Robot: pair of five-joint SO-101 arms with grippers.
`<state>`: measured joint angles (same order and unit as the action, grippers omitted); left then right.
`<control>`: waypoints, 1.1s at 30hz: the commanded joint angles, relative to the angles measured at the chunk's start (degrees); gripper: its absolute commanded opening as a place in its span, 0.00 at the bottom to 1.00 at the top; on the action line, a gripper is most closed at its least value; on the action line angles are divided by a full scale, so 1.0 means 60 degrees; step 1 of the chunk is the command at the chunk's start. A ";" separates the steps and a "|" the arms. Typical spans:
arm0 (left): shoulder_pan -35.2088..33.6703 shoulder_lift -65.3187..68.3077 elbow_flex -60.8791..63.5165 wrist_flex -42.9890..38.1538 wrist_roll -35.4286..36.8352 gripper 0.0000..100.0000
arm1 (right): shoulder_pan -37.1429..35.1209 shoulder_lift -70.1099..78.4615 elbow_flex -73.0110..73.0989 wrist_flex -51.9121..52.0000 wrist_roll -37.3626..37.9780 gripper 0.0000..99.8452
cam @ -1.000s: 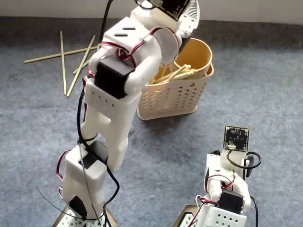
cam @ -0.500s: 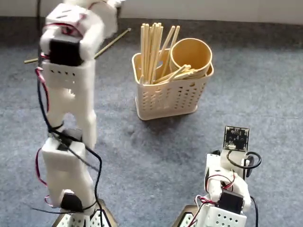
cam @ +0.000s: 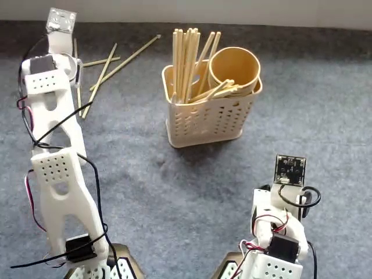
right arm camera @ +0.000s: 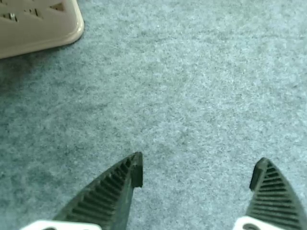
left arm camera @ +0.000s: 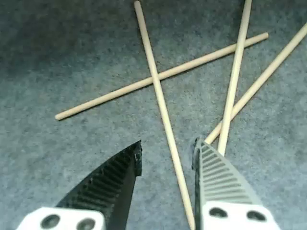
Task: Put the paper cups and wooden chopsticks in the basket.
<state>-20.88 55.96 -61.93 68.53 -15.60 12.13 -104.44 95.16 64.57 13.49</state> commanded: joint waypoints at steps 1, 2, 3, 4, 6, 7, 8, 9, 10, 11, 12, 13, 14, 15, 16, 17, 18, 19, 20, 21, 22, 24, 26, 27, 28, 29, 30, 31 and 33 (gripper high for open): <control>0.0564 0.0286 -0.0037 -0.0234 -0.0059 0.20 | -0.0081 -0.0081 0.1179 -0.0168 0.0117 0.35; 0.0667 0.0447 -0.0037 -0.0249 -0.0059 0.20 | -0.0081 -0.0081 0.1179 -0.0168 0.0117 0.35; 0.0725 0.0593 -0.0037 -0.0205 -0.0044 0.20 | -0.0081 -0.0081 0.1179 -0.0168 0.0117 0.35; 0.0784 0.0725 -0.0022 -0.0190 -0.0044 0.20 | -0.0081 -0.0081 0.1179 -0.0168 0.0117 0.35; 0.0857 0.0930 -0.0022 -0.0190 0.0117 0.20 | -0.0081 -0.0081 0.1179 -0.0168 0.0117 0.35; 0.0872 0.1004 -0.0022 -0.0190 0.0498 0.20 | -0.0081 -0.0081 0.1179 -0.0168 0.0117 0.35; 0.0886 0.1106 -0.0022 -0.0190 0.1040 0.20 | -0.0081 -0.0081 0.1179 -0.0168 0.0117 0.35; 0.0886 0.1165 -0.0022 -0.0190 0.1597 0.20 | -0.0081 -0.0081 0.1179 -0.0168 0.0117 0.35; 0.0886 0.1253 -0.0022 -0.0249 0.1993 0.20 | -0.0081 -0.0081 0.1179 -0.0168 0.0117 0.35; 0.0857 0.1326 -0.0037 -0.0249 0.2154 0.20 | -0.0081 -0.0081 0.1179 -0.0168 0.0117 0.35; 0.0813 0.1399 -0.0037 -0.0249 0.2125 0.20 | -0.0081 -0.0081 0.1179 -0.0168 0.0117 0.35; 0.0740 0.1443 -0.0037 -0.0293 0.2139 0.20 | -0.0081 -0.0081 0.1179 -0.0168 0.0117 0.35; 0.0681 0.1516 -0.0037 -0.0440 0.2139 0.20 | -0.0081 -0.0081 0.1179 -0.0168 0.0117 0.35; 0.0667 0.1575 0.0022 -0.0615 0.2139 0.20 | -0.0081 -0.0081 0.1179 -0.0168 0.0117 0.35; 0.0681 0.1722 0.0022 -0.0791 0.2139 0.20 | -0.0081 -0.0081 0.1179 -0.0168 0.0117 0.35; 0.0681 0.1897 -0.0022 -0.0938 0.2139 0.20 | -0.0081 -0.0081 0.1179 -0.0168 0.0117 0.35; 0.0681 0.2044 -0.0022 -0.1055 0.2139 0.20 | -0.0081 -0.0081 0.1179 -0.0168 0.0117 0.35; 0.0681 0.2190 -0.0037 -0.1099 0.2139 0.19 | -0.0081 -0.0081 0.1179 -0.0168 0.0117 0.35; 0.0696 0.2293 -0.0037 -0.1070 0.2154 0.17 | -0.0081 -0.0081 0.1179 -0.0168 0.0117 0.35; 0.0755 0.2308 -0.0037 -0.0996 0.2154 0.13 | -0.0081 -0.0081 0.1179 -0.0168 0.0117 0.35; 0.0813 0.2278 -0.0037 -0.0850 0.2168 0.07 | -0.0081 -0.0081 0.1179 -0.0168 0.0117 0.35; 0.0930 0.2176 -0.0037 -0.0557 0.2198 0.01 | -0.0081 -0.0081 0.1179 -0.0168 0.0117 0.35; 0.1077 0.2088 -0.0037 -0.0308 0.2198 0.01 | -0.0081 -0.0081 0.1194 -0.0168 0.0117 0.35; 0.1150 0.2015 -0.0051 -0.0190 0.2198 0.00 | -0.0081 -0.0081 0.1194 -0.0168 0.0117 0.35; 0.1194 0.1883 -0.0139 -0.0088 0.2198 0.01 | -0.0081 -0.0081 0.1194 -0.0168 0.0117 0.35; 0.1223 0.1707 -0.0359 0.0044 0.2198 0.01 | -0.0081 -0.0081 0.1194 -0.0168 0.0117 0.35; 0.1282 0.1502 -0.0637 0.0264 0.2212 0.01 | -0.0081 -0.0081 0.1194 -0.0168 0.0117 0.35; 0.1311 0.1297 -0.0989 0.0527 0.2212 0.01 | -0.0081 -0.0081 0.1194 -0.0168 0.0117 0.35; 0.1443 0.0755 -0.2029 0.1201 0.2212 0.01 | -0.0081 -0.0081 0.1194 -0.0168 0.0117 0.35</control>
<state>-13.32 66.59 -66.51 71.34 -2.77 12.13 -104.44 95.16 64.57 13.49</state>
